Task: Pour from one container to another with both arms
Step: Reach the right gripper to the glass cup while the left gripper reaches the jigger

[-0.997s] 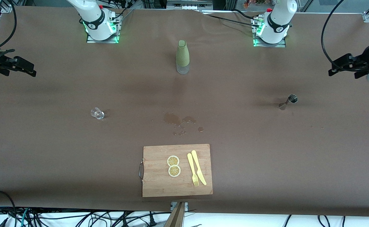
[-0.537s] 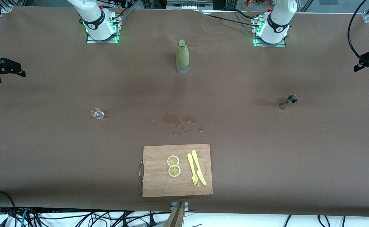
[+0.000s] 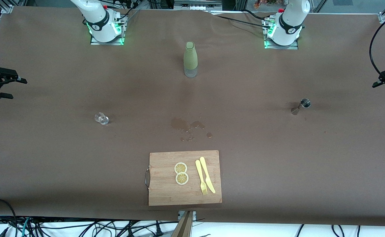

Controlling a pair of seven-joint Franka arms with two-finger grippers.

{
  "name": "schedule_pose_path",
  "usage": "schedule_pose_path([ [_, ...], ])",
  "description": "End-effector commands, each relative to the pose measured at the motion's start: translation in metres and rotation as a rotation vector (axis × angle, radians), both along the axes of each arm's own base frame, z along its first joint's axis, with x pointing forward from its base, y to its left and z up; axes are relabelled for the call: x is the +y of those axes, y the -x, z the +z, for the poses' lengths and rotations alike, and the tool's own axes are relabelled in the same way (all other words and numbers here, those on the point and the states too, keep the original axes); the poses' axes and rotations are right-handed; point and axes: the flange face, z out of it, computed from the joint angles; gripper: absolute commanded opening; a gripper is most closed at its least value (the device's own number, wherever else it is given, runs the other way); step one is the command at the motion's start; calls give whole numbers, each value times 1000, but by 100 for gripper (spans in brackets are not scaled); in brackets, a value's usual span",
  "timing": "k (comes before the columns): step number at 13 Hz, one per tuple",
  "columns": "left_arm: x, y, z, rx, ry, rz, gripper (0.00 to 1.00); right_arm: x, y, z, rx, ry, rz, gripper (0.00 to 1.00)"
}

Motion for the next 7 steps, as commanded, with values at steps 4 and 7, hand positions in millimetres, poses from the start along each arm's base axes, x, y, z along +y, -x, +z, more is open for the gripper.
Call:
schedule_pose_path([
  [4, 26, 9, -101, -106, 249, -210, 100, -12, -13, -93, -251, -376, 321, 100],
  [7, 44, 12, -149, -169, 349, -316, 100, 4, -19, -150, -360, -562, 381, 100],
])
